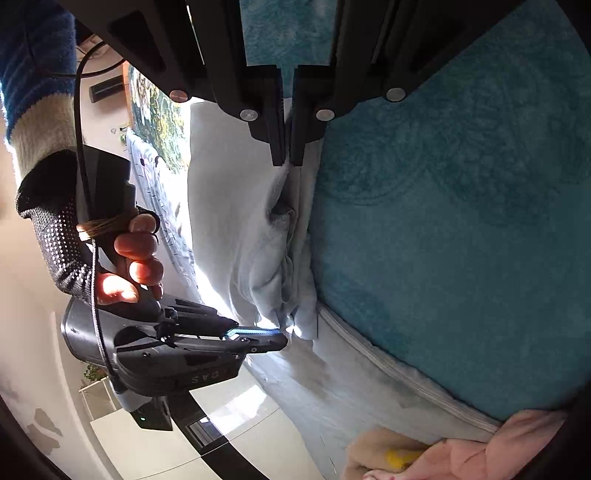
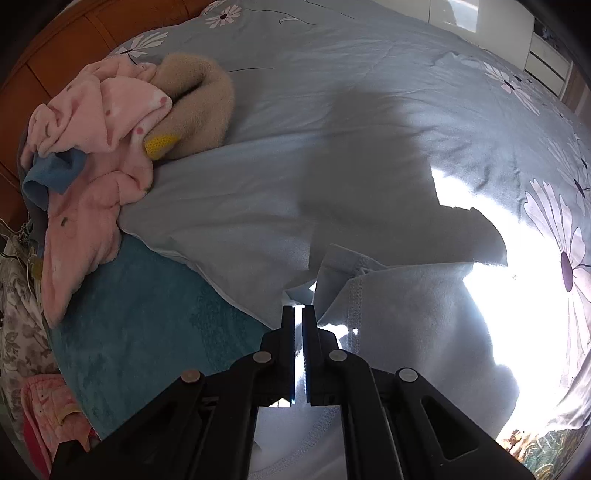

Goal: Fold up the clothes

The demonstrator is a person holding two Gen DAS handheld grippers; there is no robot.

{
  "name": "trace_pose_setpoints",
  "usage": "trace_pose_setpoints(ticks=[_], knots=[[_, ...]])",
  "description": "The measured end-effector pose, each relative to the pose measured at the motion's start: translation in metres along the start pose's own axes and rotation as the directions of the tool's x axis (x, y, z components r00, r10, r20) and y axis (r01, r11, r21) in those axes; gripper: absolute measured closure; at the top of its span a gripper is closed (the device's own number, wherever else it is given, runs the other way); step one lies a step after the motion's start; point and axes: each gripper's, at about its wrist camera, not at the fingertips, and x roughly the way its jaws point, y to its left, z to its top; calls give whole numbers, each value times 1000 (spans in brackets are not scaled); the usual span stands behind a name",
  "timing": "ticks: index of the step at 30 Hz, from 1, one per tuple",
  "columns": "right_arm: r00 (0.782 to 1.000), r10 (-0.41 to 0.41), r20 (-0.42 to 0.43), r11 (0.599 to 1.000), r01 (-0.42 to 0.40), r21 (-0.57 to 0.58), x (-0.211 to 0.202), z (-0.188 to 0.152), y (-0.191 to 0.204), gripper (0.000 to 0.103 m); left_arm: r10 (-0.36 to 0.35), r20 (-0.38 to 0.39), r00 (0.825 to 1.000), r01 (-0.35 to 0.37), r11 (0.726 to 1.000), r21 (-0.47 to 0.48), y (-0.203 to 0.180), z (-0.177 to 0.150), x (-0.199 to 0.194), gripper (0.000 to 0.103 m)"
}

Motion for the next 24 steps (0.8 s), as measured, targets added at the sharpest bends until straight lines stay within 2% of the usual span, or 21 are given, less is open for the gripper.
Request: trace_pose_setpoints(ticks=[4,5,6,7,8,9,10,12,15,18,21,24], knots=[[992,84,100,996,-83,-13,-45,-17,-7,99,-21,51,998,19,999,38,-11,2,-17,97],[987,100,125,995,-98,-19,-56,-25,-11,98,-22,61,998,19,999,42,-13,5,-20,87],[983,114,147,993,-112,-24,-67,-35,-15,97,-14,69,998,11,999,41,-12,11,-23,65],[978,125,167,992,-123,-22,-75,-46,-21,87,2,79,997,-5,999,39,-12,19,-24,53],[974,130,185,991,-130,-12,-83,-58,-29,69,10,85,996,-14,999,46,-15,26,-24,34],[972,132,195,991,-137,11,-87,-72,-41,59,8,83,997,-13,998,56,-17,37,-19,29],[970,134,203,989,-144,35,-91,-87,-53,48,4,79,997,-9,998,66,-20,48,-14,29],[971,139,197,981,-162,103,-93,-115,-77,47,-12,38,999,9,998,68,-21,71,4,27],[964,172,205,957,-213,197,-89,-155,-105,39,-10,-45,999,12,999,53,-19,101,35,25],[948,220,229,919,-280,277,-84,-194,-128,39,35,-136,990,-29,999,42,-4,114,60,25],[927,284,244,889,-350,296,-74,-209,-130,39,61,-189,980,-55,998,38,0,113,79,25],[912,316,260,877,-386,286,-64,-212,-125,39,66,-193,979,-55,997,60,-3,118,84,25]])
